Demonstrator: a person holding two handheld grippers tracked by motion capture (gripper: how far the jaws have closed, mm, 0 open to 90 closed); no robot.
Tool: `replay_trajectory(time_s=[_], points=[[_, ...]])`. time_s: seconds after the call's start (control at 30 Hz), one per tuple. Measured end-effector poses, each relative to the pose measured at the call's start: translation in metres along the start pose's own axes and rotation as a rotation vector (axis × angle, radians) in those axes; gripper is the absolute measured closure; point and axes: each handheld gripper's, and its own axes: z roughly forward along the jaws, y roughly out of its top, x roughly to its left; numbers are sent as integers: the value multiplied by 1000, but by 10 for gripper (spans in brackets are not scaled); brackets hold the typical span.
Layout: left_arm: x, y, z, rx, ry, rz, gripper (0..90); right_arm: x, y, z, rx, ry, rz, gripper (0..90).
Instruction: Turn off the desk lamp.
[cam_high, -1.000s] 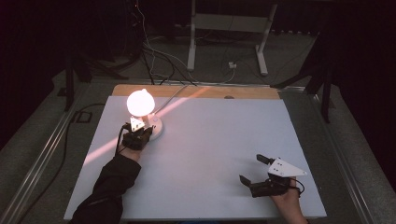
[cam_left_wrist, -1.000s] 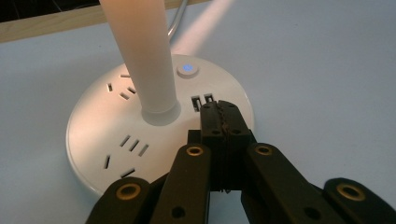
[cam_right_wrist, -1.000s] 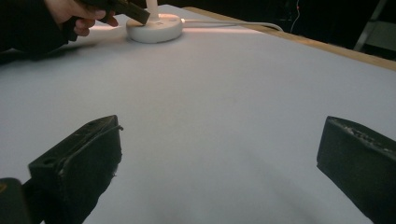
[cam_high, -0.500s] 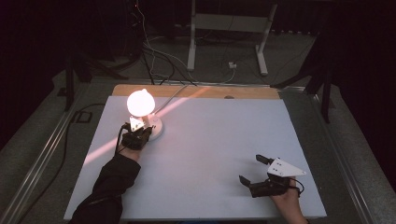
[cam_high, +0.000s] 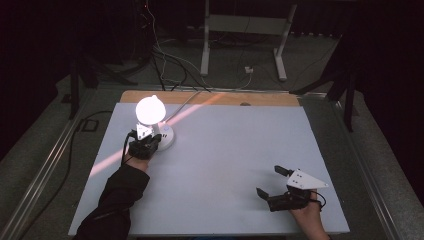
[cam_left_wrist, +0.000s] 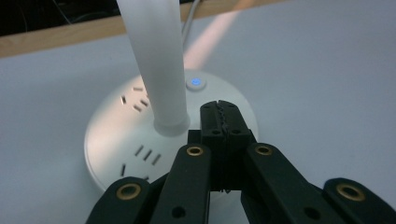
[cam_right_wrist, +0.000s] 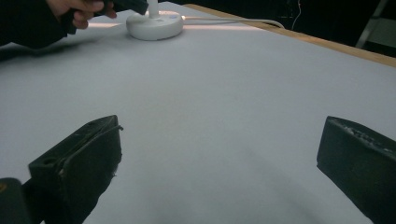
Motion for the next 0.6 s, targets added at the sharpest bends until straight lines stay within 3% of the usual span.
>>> replay_trajectory(time_s=[0.6], points=[[-1, -1, 1, 4, -1, 9, 900, 1, 0, 0, 4, 2, -5, 0]])
